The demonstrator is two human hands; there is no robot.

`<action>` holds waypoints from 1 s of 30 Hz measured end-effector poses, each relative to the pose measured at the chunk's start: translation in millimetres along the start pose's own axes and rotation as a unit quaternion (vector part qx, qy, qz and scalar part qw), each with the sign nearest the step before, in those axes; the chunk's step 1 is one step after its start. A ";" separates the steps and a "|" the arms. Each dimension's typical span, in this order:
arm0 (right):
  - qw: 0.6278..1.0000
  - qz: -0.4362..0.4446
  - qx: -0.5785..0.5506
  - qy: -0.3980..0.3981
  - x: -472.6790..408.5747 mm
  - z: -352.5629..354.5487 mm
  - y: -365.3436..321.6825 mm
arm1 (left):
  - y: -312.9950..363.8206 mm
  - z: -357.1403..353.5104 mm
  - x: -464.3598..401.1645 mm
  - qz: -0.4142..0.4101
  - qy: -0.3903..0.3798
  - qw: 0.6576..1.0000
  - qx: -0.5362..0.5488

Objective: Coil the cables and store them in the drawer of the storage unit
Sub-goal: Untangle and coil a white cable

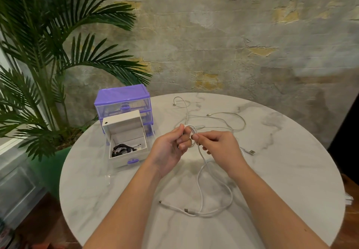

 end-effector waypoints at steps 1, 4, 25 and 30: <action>1.000 -0.003 -0.004 0.000 -0.4 0.7 -0.4 | 0.8 0.3 0.3 -0.004 0.002 1.000 -0.016; 1.000 -0.006 0.005 0.005 -1.4 3.0 -0.4 | 1.7 2.2 1.5 -0.021 0.029 0.991 -0.132; 0.991 -0.030 0.113 0.063 -2.2 8.6 5.7 | -7.0 7.7 -2.1 0.014 0.125 0.980 -0.158; 0.997 -0.005 0.063 0.038 -0.4 4.9 1.4 | -4.9 10.6 -3.1 -0.014 0.164 0.964 -0.211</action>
Point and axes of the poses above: each hand's wrist, its own x-axis away from the middle knuckle, its own z-axis out of the back of the hand, y = z × x, the point moved 3 cm from there along -x, towards the middle knuckle, and after that the axes turned 3 degrees about -y, right-handed, at the moved point
